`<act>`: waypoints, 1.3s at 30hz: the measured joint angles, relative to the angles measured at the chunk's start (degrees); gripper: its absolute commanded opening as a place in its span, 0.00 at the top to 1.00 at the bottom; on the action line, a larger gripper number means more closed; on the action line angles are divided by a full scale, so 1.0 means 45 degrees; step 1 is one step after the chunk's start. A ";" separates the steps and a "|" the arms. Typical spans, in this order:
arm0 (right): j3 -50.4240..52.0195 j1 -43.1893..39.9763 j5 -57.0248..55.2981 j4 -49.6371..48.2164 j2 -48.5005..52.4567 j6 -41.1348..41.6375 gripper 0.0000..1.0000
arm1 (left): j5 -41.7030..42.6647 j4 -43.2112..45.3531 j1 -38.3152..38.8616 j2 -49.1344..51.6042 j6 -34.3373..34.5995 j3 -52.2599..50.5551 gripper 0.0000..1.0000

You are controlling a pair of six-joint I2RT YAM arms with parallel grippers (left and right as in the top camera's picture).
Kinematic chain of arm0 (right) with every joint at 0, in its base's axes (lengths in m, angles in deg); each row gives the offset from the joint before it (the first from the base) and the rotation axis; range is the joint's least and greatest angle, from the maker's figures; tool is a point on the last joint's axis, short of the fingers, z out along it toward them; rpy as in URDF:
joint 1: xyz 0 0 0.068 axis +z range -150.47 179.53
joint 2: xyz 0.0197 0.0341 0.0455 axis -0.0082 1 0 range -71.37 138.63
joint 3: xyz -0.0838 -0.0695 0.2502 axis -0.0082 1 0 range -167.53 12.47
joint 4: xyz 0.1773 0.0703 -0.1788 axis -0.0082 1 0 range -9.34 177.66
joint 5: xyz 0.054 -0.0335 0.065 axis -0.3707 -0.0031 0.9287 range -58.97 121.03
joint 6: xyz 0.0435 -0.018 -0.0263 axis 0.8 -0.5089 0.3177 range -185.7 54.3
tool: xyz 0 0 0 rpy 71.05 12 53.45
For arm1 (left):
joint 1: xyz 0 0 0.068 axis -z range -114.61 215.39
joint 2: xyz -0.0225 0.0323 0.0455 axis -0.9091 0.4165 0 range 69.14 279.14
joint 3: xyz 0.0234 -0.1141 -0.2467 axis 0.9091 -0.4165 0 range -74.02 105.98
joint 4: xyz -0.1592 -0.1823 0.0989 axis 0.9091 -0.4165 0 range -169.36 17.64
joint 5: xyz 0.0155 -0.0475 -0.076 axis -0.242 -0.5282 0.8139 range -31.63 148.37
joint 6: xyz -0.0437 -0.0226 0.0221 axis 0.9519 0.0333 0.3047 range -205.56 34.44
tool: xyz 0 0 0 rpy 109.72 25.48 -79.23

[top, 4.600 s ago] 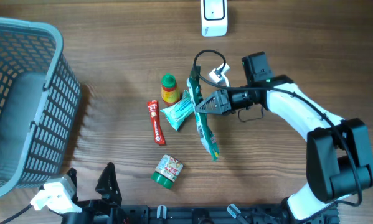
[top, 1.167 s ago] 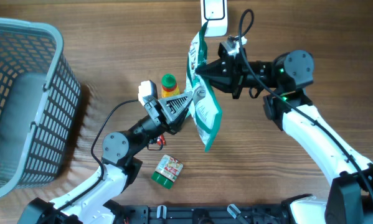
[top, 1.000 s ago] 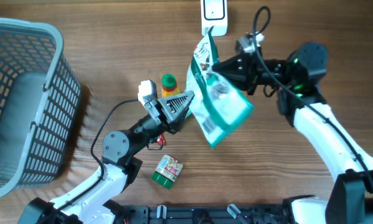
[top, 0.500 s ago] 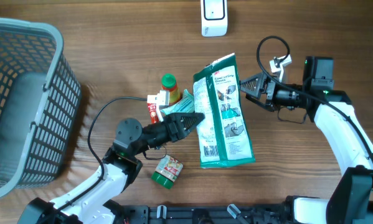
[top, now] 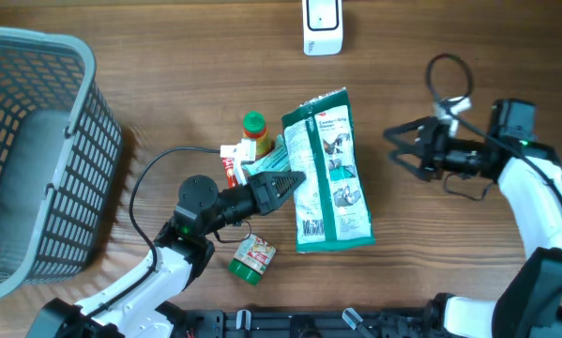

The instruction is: Scan the item barcode

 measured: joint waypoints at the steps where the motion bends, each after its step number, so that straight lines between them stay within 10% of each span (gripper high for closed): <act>1: 0.0000 0.0466 -0.0058 -0.0053 0.0000 -0.0097 0.01 | -0.0034 0.0097 0.0000 0.0000 0.0000 0.0000 0.96; 9: 0.0495 0.3808 -0.0855 -0.2152 0.0000 0.0976 0.25 | -0.0165 0.0403 0.0000 0.0000 0.0015 0.0000 0.96; 15: 0.0505 0.4595 -0.0806 -0.2351 0.0000 0.1370 0.93 | -0.0486 0.0423 0.0000 0.0000 0.0053 0.0000 0.96; 17: 0.0505 0.4580 -0.0753 -0.2331 0.0000 0.1098 0.96 | -0.0529 0.0408 0.0000 0.0000 0.0053 0.0000 0.88; 20: 0.0505 0.4362 -0.0719 -0.2123 0.0000 0.0680 0.96 | -0.0534 0.0092 0.0000 0.0005 0.0068 0.0000 0.00; 30: 0.0505 0.2123 0.1229 -0.2006 0.0000 0.0340 0.96 | 0.0155 -0.0515 0.0539 -0.1107 -0.1156 0.0000 0.01; 39: 0.0578 0.1651 0.4269 -0.2487 -0.1559 0.3415 0.96 | -0.1083 -0.4872 0.2273 -0.2074 -0.2322 0.0073 0.00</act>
